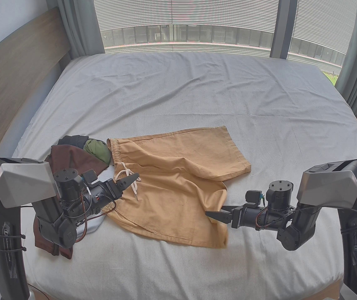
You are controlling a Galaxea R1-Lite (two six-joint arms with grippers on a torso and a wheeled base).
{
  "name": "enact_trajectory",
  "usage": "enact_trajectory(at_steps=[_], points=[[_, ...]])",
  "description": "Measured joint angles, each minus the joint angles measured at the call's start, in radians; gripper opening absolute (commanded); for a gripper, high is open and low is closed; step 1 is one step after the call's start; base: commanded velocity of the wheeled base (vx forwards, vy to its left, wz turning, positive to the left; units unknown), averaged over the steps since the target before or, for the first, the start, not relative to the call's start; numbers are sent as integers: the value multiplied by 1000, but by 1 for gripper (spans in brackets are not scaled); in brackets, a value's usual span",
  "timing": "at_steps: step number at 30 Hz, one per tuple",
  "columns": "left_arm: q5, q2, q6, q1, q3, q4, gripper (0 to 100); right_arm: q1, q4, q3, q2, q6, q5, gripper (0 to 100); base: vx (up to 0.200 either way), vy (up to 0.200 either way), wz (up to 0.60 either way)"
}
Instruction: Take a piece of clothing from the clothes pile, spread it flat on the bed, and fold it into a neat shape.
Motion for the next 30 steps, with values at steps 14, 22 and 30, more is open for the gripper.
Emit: enact_trajectory(at_steps=[14, 22, 30], points=[[0, 5, 0, 1, -2, 0, 100, 9, -73, 43, 14, 6, -2, 100, 0, 0, 0], [0, 5, 0, 1, -3, 0, 100, 48, -79, 138, -58, 7, -6, 100, 0, 0, 0], [0, 4, 0, 2, -4, 0, 100, 86, -73, 188, -126, 6, -10, 100, 0, 0, 0]])
